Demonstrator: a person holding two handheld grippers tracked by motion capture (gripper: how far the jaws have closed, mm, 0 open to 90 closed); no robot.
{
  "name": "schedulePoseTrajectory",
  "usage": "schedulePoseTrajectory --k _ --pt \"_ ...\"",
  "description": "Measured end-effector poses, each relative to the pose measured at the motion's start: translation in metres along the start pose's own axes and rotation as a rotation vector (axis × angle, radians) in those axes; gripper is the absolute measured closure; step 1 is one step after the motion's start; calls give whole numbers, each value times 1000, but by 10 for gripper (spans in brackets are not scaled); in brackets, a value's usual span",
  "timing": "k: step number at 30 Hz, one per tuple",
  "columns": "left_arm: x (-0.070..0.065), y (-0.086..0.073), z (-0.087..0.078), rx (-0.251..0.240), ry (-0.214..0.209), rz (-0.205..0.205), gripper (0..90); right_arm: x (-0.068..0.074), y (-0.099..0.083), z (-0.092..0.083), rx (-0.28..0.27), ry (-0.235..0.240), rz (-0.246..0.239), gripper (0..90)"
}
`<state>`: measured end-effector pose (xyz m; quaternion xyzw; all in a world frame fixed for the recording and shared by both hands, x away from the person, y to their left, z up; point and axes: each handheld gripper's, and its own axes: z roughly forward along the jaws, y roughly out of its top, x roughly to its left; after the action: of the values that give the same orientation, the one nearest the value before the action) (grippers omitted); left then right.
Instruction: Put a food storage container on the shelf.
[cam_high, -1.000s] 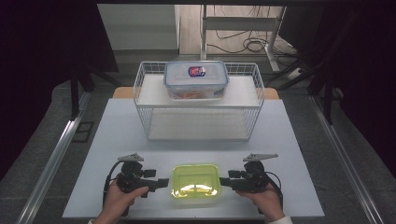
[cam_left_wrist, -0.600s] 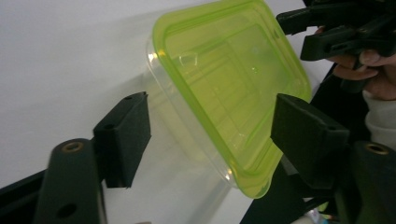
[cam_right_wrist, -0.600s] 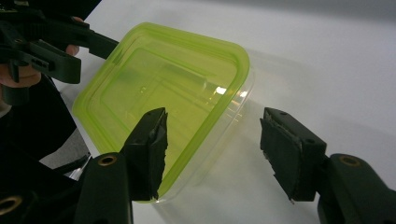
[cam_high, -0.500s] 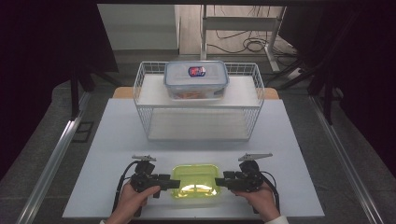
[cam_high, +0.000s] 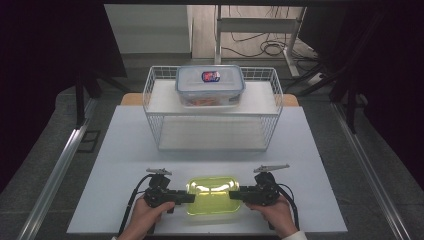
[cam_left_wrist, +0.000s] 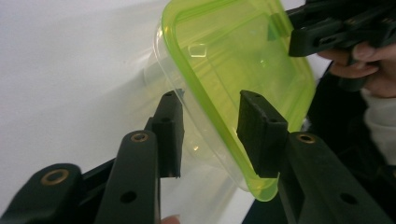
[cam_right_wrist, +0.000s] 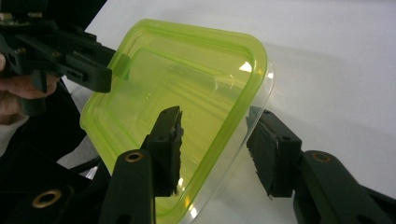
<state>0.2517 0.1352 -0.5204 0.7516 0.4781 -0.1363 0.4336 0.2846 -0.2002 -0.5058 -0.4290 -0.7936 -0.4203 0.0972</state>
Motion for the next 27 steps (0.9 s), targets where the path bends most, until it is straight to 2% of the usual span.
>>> schedulePoseTrajectory --k 1,2,9,13,20,27 --pt "0 0 0 4 3 2 621 0 0 -1 -1 3 9 572" --pt "1 -1 0 3 5 1 632 -1 -1 -3 -9 -4 15 662" --pt "0 -2 -2 -19 0 5 663 -1 -3 -5 -25 3 40 701" --pt "5 -4 -4 -41 -46 -34 681 0 -4 -6 -37 3 45 713" --pt "4 -5 -9 -59 -59 -17 719 2 -6 -10 -70 23 44 753" --pt "1 -6 -15 -91 -65 20 776 3 -7 -16 -98 52 31 800"
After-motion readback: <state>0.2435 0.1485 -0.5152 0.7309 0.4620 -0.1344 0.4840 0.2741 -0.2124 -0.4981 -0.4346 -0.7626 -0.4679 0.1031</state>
